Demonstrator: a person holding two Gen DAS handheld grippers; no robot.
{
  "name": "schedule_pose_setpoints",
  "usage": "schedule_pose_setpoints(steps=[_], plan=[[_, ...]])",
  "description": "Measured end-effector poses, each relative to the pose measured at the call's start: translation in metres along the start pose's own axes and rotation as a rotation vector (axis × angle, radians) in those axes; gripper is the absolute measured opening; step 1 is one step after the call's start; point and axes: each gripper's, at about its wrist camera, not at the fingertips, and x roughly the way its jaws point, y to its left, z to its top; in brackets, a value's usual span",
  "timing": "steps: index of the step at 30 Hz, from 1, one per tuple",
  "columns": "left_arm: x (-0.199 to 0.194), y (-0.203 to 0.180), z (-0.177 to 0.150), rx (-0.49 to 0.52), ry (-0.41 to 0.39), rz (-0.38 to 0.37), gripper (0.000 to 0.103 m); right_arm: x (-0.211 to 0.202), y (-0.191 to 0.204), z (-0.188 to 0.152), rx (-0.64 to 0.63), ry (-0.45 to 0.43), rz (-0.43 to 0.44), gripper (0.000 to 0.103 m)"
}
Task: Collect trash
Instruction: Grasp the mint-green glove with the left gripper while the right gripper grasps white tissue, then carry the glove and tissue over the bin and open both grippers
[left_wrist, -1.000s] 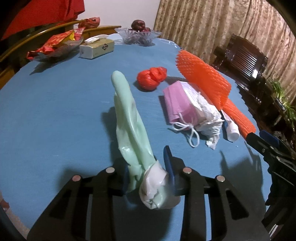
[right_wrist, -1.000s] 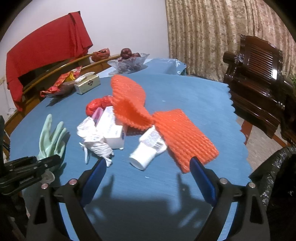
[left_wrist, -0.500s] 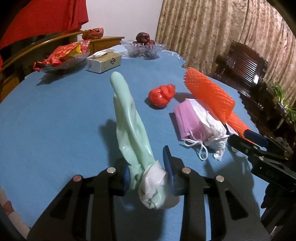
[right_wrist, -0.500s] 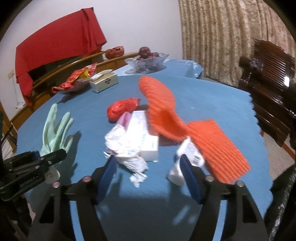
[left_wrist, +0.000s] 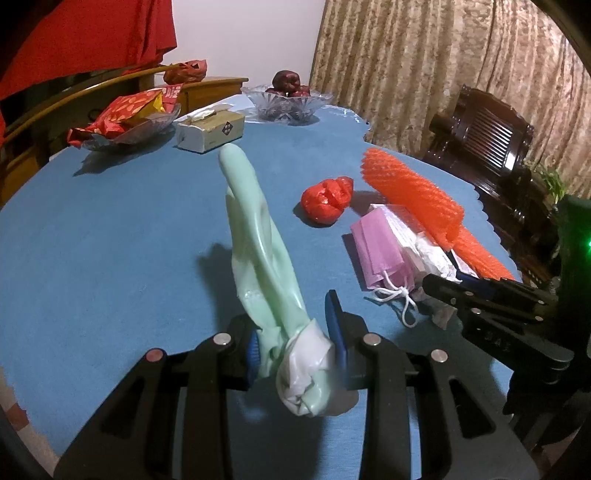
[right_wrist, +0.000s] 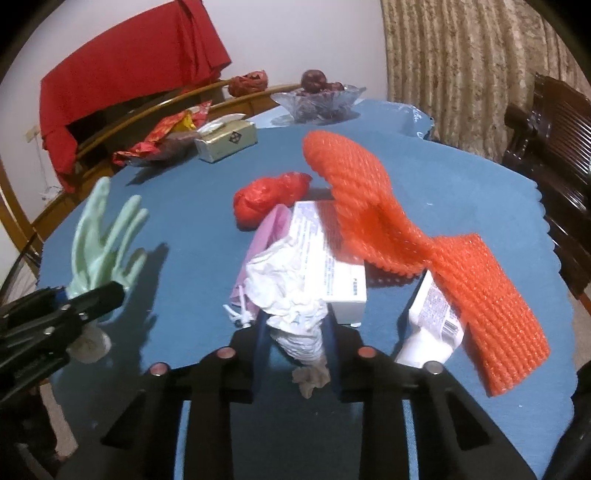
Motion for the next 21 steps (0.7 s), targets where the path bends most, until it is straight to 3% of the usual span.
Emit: schedule_pose_setpoints(steps=[10,21], plan=[[-0.019,-0.025,0.008,0.045,-0.034,-0.037,0.03,-0.059,-0.012,0.003,0.052,-0.088,0.002,0.026],[-0.051,-0.089,0.02,0.122,-0.081,-0.145,0.03,-0.145,-0.043,-0.001,0.087,-0.198,-0.111,0.026]])
